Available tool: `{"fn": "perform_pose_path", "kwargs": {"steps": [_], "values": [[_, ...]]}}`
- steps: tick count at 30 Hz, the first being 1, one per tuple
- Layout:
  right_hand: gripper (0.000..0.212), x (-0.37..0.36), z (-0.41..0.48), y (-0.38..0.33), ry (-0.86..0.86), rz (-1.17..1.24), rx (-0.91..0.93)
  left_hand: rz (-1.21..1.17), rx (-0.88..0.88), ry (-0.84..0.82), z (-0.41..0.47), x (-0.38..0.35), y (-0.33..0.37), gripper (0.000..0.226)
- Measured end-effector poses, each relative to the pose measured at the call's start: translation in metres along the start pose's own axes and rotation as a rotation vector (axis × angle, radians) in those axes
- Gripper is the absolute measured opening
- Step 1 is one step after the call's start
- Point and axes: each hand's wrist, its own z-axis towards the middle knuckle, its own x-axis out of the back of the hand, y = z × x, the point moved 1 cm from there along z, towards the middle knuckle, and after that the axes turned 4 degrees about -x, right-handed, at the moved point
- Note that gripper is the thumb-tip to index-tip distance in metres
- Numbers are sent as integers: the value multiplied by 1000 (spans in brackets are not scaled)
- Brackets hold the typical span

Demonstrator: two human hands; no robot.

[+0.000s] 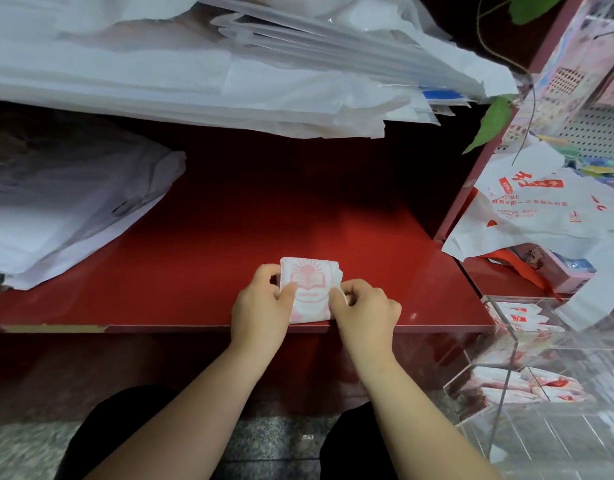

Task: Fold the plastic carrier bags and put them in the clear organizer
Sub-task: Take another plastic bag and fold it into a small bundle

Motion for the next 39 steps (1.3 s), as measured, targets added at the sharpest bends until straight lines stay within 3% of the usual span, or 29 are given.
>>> {"fn": "perform_pose_path", "kwargs": {"steps": [6,13,15,18,19,21,24,26,28,31,33,36,39], "values": [[20,1,-3,-2,13,-121,3,318,-26,18,3,-4,2,52],[19,1,3,-8,-18,-220,-31,514,-134,40,-3,-1,-1,58],[20,0,5,-9,-25,-235,-52,529,-229,55,-1,1,-7,55],[20,-2,5,-10,-32,-252,-57,536,-577,108,2,-3,-20,33],[19,-1,5,-10,-29,-258,-48,541,-620,8,2,0,-20,35],[20,1,3,-9,-23,-265,-18,538,-554,-256,0,5,-14,59],[28,1,1,-6,14,-248,27,552,-585,-364,-1,11,-24,99],[23,0,0,-4,112,-204,127,640,-662,-460,-4,18,-24,112],[22,1,-4,0,166,-219,232,745,-721,-481,-4,22,-30,97],[34,5,-8,7,124,-260,276,600,-782,-403,-4,25,-35,62],[52,8,-12,7,-47,-273,264,498,-832,-278,-6,25,-34,45],[94,19,-23,7,-321,-138,229,443,-874,-201,-7,27,-33,37],[95,34,-35,1,-351,-48,401,411,-899,-183,-9,28,-26,33]]}}
